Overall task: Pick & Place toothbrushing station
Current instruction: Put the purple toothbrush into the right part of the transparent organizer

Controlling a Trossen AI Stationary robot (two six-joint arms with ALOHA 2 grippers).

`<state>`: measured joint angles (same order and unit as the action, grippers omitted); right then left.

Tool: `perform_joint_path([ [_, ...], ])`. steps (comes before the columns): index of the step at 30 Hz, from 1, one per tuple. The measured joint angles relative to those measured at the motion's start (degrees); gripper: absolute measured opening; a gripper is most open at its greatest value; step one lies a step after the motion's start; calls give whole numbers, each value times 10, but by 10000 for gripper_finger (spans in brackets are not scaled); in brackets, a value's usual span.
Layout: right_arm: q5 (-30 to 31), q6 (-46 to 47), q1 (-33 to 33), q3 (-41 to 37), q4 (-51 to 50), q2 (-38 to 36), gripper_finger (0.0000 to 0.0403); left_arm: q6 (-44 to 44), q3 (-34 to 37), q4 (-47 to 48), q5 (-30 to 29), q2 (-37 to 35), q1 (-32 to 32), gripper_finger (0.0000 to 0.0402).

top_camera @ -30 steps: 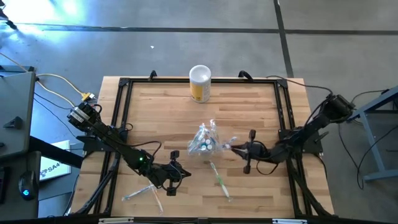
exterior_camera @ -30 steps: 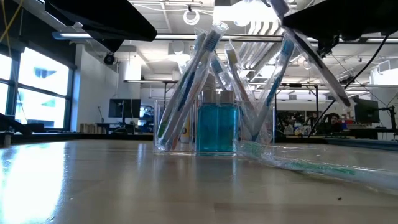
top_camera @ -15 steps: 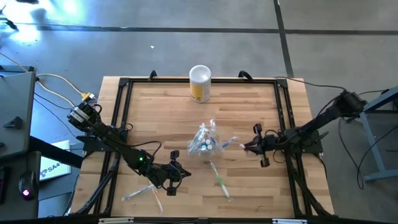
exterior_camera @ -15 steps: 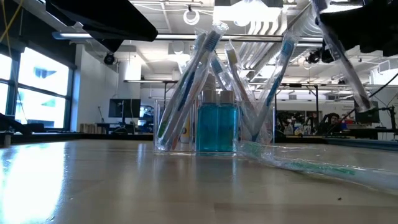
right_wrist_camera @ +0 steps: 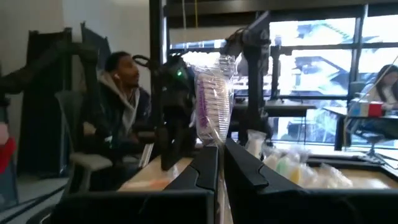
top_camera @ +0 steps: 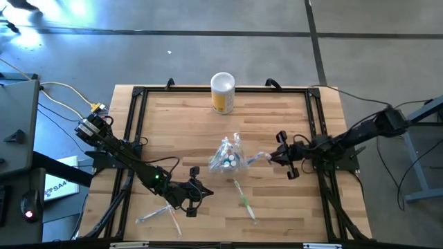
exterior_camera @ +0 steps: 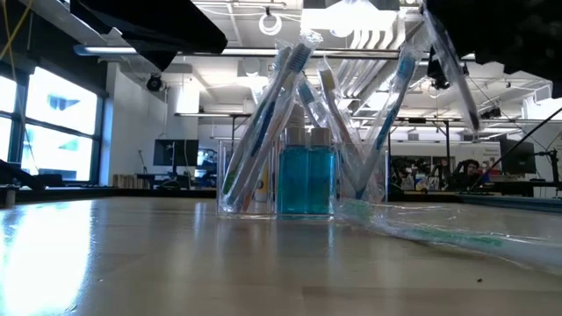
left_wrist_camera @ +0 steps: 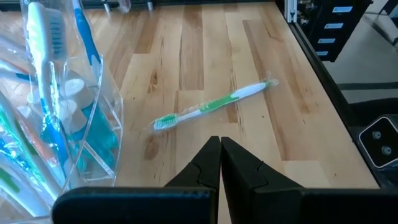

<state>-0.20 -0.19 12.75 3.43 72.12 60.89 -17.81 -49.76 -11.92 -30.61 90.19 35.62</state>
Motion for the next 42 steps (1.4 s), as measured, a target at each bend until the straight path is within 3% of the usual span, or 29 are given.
perform_joint_path([
  [14,-3,5,-69,49,92,141,5,1,0,2,0,0,0,8],
  [20,-61,16,-90,109,94,196,5,2,0,1,1,0,0,8],
  [26,-77,17,-92,151,91,248,5,2,0,1,1,0,0,8],
  [33,-79,16,-92,185,96,292,5,2,0,6,1,0,0,8],
  [42,-128,34,-103,202,91,305,5,0,0,10,2,0,0,8],
])
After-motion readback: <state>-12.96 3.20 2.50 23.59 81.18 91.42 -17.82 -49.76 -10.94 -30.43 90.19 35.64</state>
